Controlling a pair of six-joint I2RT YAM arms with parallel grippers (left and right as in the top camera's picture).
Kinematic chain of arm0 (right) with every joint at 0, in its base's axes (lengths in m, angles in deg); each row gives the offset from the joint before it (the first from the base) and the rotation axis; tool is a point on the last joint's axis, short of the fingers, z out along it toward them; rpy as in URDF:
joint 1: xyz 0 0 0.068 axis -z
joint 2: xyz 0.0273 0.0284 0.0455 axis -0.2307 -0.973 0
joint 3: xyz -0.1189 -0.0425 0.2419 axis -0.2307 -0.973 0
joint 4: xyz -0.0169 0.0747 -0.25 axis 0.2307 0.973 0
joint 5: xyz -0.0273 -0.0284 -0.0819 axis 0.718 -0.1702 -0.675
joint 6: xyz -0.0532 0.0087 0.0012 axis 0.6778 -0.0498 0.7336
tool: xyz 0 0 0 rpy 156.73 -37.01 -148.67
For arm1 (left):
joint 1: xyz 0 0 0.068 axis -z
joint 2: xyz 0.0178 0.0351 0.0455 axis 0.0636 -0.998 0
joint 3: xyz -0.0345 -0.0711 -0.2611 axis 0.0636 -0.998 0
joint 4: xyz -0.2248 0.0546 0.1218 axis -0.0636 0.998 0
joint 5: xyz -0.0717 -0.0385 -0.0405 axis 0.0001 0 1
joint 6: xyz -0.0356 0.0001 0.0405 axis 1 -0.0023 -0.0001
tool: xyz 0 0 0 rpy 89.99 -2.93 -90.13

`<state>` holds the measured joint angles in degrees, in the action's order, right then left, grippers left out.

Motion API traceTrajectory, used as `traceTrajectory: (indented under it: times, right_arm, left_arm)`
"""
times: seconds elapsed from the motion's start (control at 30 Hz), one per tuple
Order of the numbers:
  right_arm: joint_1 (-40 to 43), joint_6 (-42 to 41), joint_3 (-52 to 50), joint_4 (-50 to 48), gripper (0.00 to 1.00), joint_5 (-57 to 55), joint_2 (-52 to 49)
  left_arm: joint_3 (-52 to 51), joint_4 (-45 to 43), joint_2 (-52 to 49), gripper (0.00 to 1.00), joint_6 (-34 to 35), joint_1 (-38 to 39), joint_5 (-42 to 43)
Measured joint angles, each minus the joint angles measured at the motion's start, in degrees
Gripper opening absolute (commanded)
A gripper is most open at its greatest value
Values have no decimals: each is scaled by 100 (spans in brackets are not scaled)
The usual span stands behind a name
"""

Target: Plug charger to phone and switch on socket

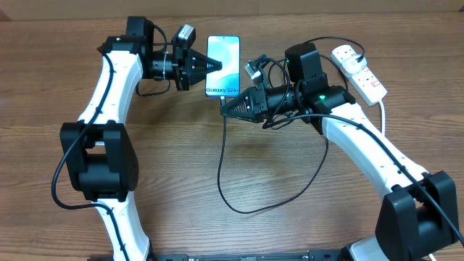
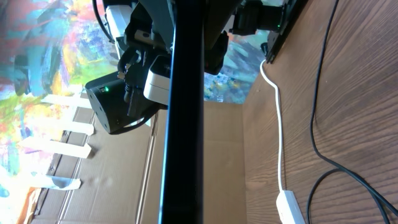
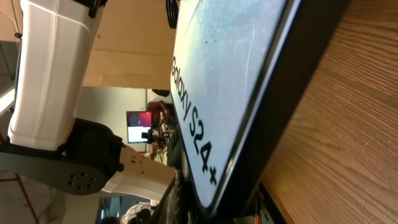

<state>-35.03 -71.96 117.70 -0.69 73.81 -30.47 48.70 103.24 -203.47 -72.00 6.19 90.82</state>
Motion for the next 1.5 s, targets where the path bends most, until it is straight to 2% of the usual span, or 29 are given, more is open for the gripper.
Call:
traceTrajectory:
  times: [0.33,0.93,1.5]
  right_arm:
    - [2,-7,0,-7,4,-11,-11]
    - [-195,-660,-37,-568,4,-468,-11]
    - [-83,-413,-37,-551,4,-243,-20]
  left_arm:
    - [0,0,0,4,0,0,-2]
    - [9,-26,0,4,2,-81,0]
    - [9,9,0,4,2,-74,22]
